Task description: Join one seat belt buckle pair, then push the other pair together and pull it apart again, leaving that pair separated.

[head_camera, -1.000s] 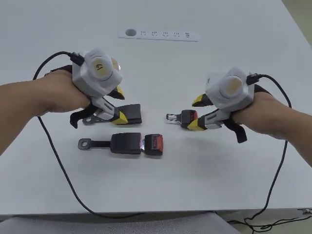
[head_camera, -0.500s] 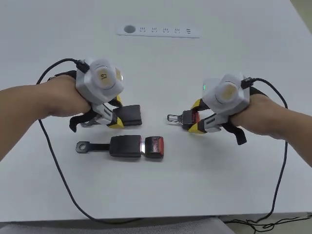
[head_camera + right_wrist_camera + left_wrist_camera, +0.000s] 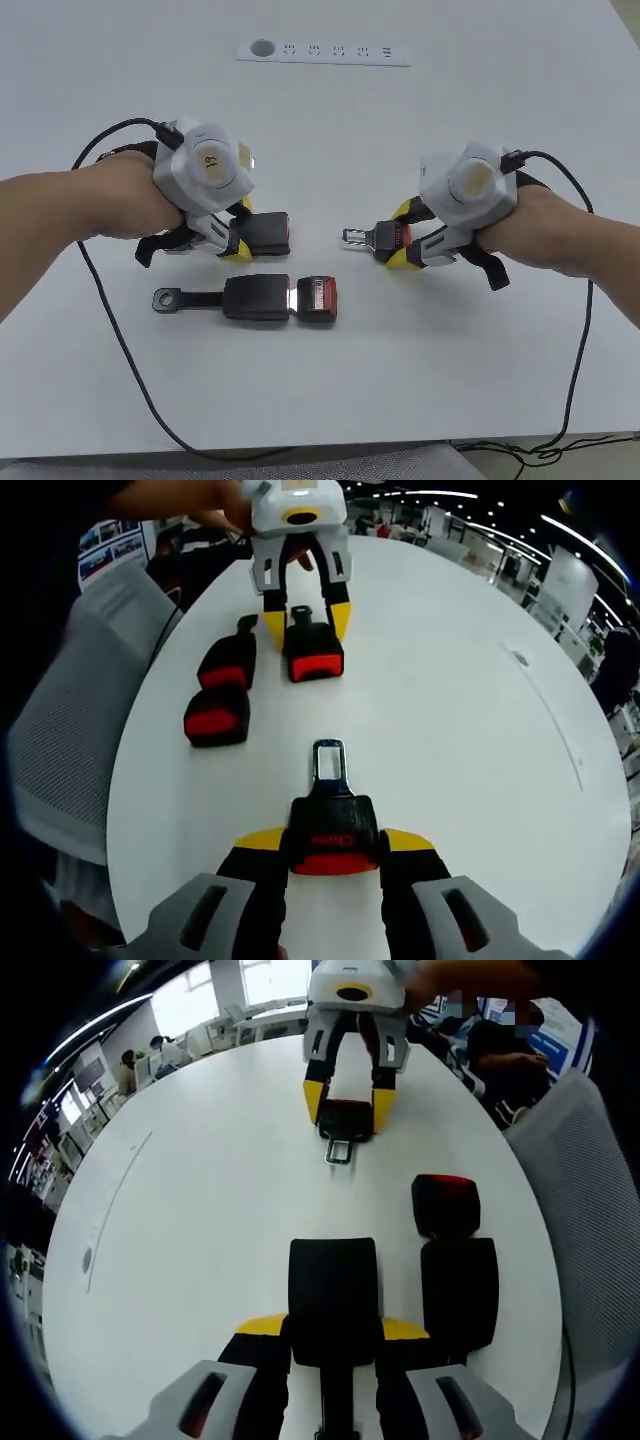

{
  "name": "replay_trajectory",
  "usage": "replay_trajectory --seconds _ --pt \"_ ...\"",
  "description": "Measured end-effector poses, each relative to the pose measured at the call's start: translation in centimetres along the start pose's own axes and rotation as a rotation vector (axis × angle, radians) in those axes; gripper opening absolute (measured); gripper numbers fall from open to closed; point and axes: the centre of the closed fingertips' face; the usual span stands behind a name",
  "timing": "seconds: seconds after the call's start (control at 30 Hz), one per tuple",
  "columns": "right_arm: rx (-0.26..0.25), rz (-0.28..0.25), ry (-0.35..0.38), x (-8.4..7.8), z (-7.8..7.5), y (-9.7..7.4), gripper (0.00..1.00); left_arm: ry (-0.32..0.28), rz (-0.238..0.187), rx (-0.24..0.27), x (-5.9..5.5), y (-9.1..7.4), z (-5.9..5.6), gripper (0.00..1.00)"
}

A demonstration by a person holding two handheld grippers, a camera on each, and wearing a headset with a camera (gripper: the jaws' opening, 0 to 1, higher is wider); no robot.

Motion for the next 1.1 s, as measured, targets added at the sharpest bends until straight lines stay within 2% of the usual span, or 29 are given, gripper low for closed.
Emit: replay_trajectory --seconds 0.23,0.47,0.67,0.87,0.97,1.1 --pt "-0.002 -0.003 -0.002 0.9 0.0 0.7 0.32 0.027 0.012 -0.01 -0.2 0.3 0.0 0.34" --pt "0.002 -0.032 -0.02 3.7 0.6 2.3 0.32 0.033 0.02 -0.016 -0.5 0.5 0.3 0.33" --pt "0.0 -0.052 -0.029 5.3 0.6 3.3 0.32 0.031 0.013 -0.016 -0.5 0.5 0.3 0.33" --pt "-0.001 -0.046 -0.075 6.6 1.0 4.0 0.32 0.037 0.015 -0.008 -0.5 0.4 0.2 0.33" --pt "0.002 -0.063 -0.085 7.4 1.4 3.8 0.32 0.037 0.019 -0.01 -0.5 0.5 0.2 0.33" --pt "0.005 -0.06 -0.092 7.3 0.7 4.5 0.32 0.039 0.022 -0.016 -0.5 0.6 0.3 0.33"
Point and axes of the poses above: the centre of the closed fingertips' face, and the gripper's own axes: y roughly forward along the fingers, z roughly to its left, x roughly out of its top, and after that the axes turned 3 degrees about x, right-handed
